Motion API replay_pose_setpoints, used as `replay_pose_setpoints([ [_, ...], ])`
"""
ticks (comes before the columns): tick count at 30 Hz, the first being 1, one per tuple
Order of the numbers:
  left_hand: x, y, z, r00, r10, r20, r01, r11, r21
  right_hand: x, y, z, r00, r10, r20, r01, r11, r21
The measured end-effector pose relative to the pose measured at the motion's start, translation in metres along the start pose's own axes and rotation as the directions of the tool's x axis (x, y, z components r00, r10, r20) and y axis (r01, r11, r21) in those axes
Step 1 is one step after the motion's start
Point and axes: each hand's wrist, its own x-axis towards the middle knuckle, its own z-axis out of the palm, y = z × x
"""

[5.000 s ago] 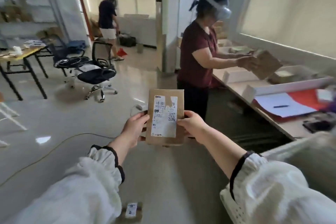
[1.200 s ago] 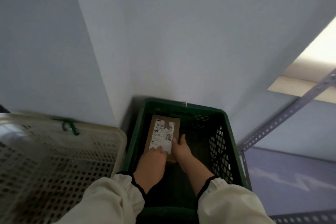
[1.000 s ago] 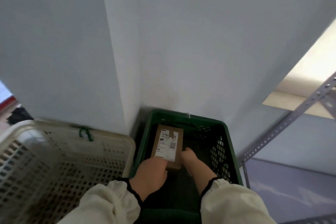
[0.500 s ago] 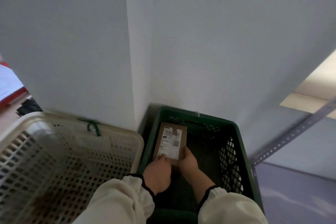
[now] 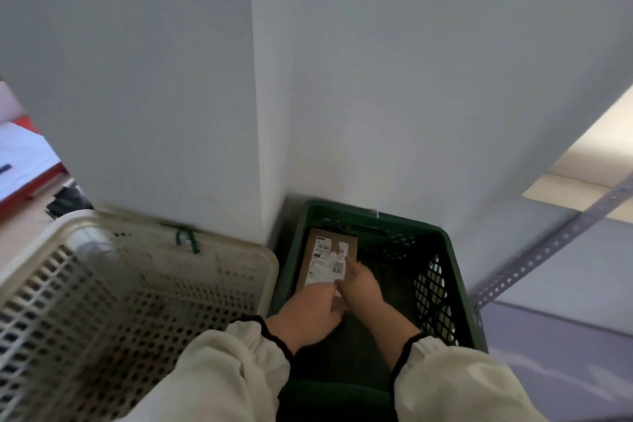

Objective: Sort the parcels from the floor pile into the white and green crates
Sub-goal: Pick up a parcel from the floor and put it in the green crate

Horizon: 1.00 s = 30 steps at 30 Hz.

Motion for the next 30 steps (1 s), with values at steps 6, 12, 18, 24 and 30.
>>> replay_pose_setpoints([
  [6,-0.065,-0.014,-0.098,0.973,-0.106,-0.206,0.108,0.994,0.002,-0.06,-0.111,-0.013,0.973,-0.221,0.065,0.224,0.974,-0.035],
  [12,-0.198,-0.066,-0.186,0.912,-0.309,-0.27,0.34,0.938,0.074,-0.167,-0.219,0.039,0.88,-0.408,0.242,0.45,0.88,-0.151],
  [18,-0.416,-0.135,-0.224,0.802,-0.479,-0.357,0.494,0.868,-0.054,-0.321,-0.297,0.149,0.714,-0.507,0.483,0.658,0.721,-0.218],
  [24,-0.671,-0.222,-0.2,0.452,-0.737,-0.503,0.666,0.654,-0.36,-0.502,-0.341,0.288,0.516,-0.517,0.683,0.762,0.641,-0.09],
  [30,-0.909,-0.256,-0.108,0.048,-0.919,-0.392,0.655,0.326,-0.682,-0.682,-0.337,0.424,0.234,-0.444,0.865,0.86,0.509,0.029],
])
